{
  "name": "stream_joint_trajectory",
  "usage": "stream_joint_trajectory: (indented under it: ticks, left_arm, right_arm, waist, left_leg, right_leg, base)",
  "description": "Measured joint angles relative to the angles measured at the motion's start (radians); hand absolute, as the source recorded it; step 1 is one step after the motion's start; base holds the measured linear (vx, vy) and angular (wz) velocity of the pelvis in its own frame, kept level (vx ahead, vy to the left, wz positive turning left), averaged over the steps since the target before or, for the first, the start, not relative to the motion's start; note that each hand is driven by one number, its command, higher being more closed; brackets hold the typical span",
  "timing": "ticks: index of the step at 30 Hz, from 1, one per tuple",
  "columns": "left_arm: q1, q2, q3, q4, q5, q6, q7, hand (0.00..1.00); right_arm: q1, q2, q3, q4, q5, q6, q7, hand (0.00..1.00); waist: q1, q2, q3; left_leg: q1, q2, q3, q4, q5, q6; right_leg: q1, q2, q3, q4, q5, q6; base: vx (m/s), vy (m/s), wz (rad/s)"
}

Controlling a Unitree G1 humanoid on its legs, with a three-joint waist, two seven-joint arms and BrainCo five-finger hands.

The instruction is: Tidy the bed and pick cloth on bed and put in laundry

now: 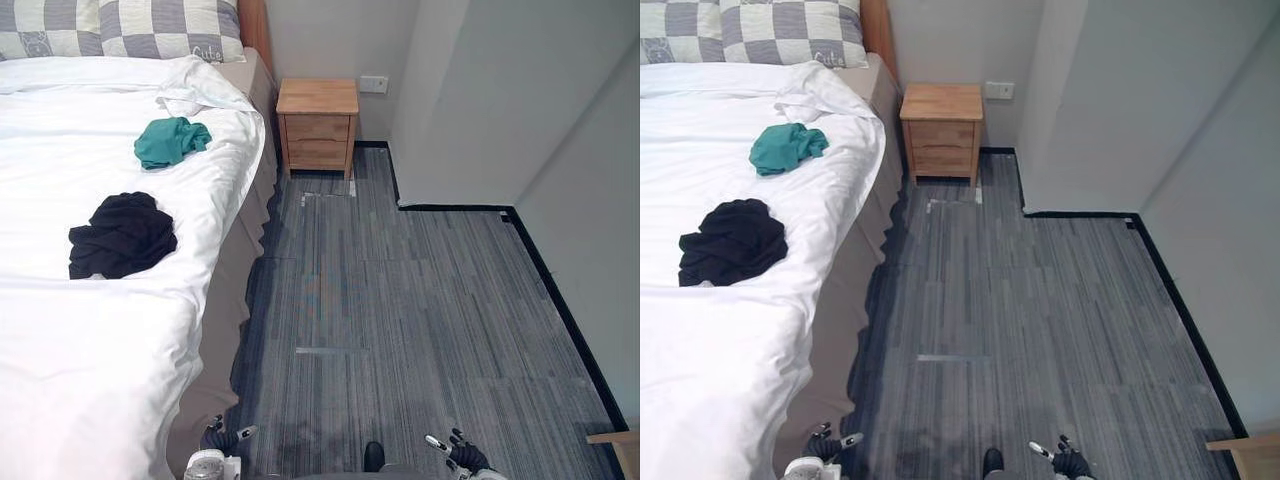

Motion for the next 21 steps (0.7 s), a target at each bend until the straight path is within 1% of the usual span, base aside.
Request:
stream_joint_trajectory:
  ticks: [7, 10, 14, 17, 20, 21]
  left_arm:
    - [0.005, 0.001, 0.001, 0.000, -0.004, 0.000, -0.002, 0.00]
    - [0.023, 0.007, 0.012, 0.000, -0.055, -0.003, -0.013, 0.00]
    - [0.057, 0.025, 0.050, 0.001, -0.116, -0.009, -0.030, 0.00]
    - [0.063, 0.034, 0.088, 0.000, -0.142, -0.035, -0.043, 0.00]
    - [0.070, 0.044, 0.087, -0.006, -0.157, -0.052, -0.048, 0.00]
    - [0.077, 0.041, 0.088, -0.024, -0.156, -0.055, -0.048, 0.00]
  right_arm:
    - [0.007, 0.000, -0.003, 0.000, 0.000, 0.000, 0.000, 0.00]
    - [0.030, 0.002, -0.068, 0.002, 0.000, 0.001, 0.000, 0.00]
    - [0.087, 0.002, -0.106, 0.003, -0.005, 0.000, 0.002, 0.00]
    - [0.095, 0.004, -0.106, 0.006, -0.009, -0.010, 0.021, 0.00]
    - [0.083, 0.006, -0.082, -0.003, -0.011, -0.022, 0.051, 0.00]
    - [0.064, 0.003, -0.041, -0.007, -0.012, -0.031, 0.063, 0.00]
  waist:
    - [-0.001, -0.002, 0.001]
    - [-0.002, -0.002, 0.001]
    - [-0.008, -0.006, 0.001]
    - [-0.020, -0.008, 0.000]
    - [-0.022, -0.015, -0.006]
    - [-0.022, -0.013, -0.003]
  left_leg:
    - [0.002, -0.003, 0.000, 0.005, 0.000, 0.000]
    - [0.006, -0.005, 0.005, -0.005, 0.005, 0.007]
    - [0.003, -0.004, 0.020, -0.009, 0.011, 0.011]
    - [0.001, -0.004, 0.014, -0.035, 0.028, 0.012]
    - [0.006, 0.003, 0.011, -0.058, 0.038, 0.005]
    - [0.013, 0.031, 0.025, -0.045, 0.027, -0.014]
  right_leg:
    - [0.006, -0.004, -0.003, 0.000, 0.002, 0.003]
    - [0.003, -0.006, 0.001, -0.001, 0.007, 0.005]
    - [-0.003, -0.010, -0.002, -0.001, 0.011, 0.006]
    - [-0.004, -0.016, -0.022, -0.007, 0.009, 0.007]
    - [-0.002, -0.014, -0.058, -0.007, -0.007, 0.014]
    - [0.011, 0.003, -0.086, 0.000, -0.036, -0.012]
  base:
    - [0.00, 0.000, 0.01]
    - [0.00, 0.000, -0.05]
    - [-0.01, -0.004, -0.01]
    - [-0.03, -0.015, 0.11]
    - [-0.01, -0.039, 0.07]
    - [0.05, -0.061, -0.08]
